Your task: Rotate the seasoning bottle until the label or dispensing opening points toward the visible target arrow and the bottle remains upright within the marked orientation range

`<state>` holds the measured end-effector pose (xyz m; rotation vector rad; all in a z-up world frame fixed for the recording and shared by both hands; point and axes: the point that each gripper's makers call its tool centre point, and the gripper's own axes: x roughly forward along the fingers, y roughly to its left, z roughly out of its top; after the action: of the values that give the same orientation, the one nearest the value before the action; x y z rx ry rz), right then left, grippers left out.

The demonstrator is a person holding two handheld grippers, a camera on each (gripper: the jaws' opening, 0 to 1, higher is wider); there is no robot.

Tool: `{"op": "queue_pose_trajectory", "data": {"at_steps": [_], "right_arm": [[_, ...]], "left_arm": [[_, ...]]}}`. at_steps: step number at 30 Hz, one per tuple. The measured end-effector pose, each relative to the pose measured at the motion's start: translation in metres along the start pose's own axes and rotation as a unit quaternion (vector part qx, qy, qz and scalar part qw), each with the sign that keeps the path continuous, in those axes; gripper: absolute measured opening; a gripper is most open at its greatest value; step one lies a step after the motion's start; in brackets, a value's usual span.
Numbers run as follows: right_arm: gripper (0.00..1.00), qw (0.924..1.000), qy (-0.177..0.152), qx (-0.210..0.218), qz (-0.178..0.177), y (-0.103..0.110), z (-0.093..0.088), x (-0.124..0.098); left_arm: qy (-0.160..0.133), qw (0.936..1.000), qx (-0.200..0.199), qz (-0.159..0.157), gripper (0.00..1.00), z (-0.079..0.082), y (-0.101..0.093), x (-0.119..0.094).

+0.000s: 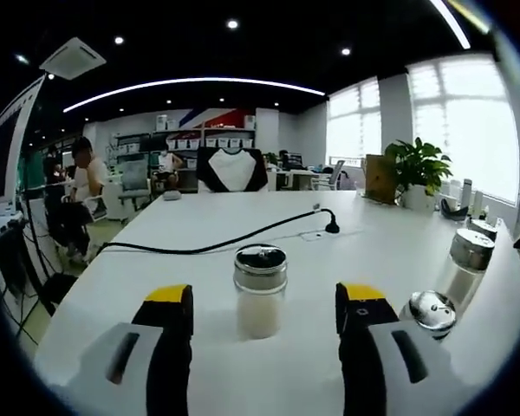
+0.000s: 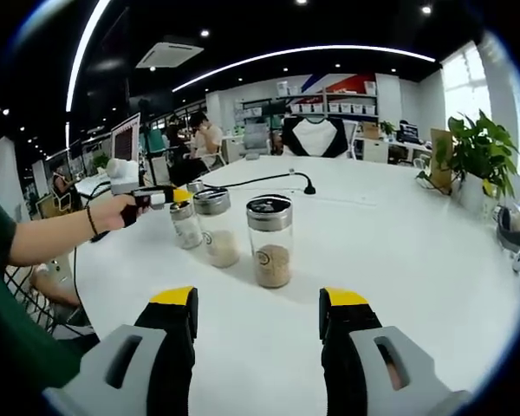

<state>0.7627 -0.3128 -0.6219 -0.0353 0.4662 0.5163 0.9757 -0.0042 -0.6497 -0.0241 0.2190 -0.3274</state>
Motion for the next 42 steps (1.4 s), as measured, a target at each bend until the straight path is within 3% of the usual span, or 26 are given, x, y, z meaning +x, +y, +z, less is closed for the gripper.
{"op": "queue_pose_trajectory", "data": {"at_steps": [3, 10, 21, 28, 42], "right_arm": [[0.56, 1.0, -0.003, -0.005, 0.002, 0.002, 0.002, -0.001], [0.57, 1.0, -0.009, -0.002, 0.001, 0.003, 0.006, -0.002], [0.57, 0.9998, -0.017, 0.0, 0.009, 0.009, 0.011, -0.002], [0.57, 0.9999, -0.014, 0.002, 0.009, 0.008, 0.008, -0.002], [0.57, 0.9999, -0.012, 0.003, 0.006, 0.005, 0.006, -0.003]], "left_arm": [[0.011, 0.9999, -0.007, 0.004, 0.66, -0.007, 0.003, 0.009], [0.001, 0.9997, -0.023, -0.008, 0.61, -0.009, 0.003, 0.027], [0.02, 0.9996, 0.009, -0.017, 0.46, -0.019, -0.004, 0.041], [0.037, 0.9992, 0.011, -0.006, 0.35, -0.03, 0.0, 0.043], [0.036, 0.999, 0.026, -0.01, 0.34, -0.03, -0.002, 0.041]]}}
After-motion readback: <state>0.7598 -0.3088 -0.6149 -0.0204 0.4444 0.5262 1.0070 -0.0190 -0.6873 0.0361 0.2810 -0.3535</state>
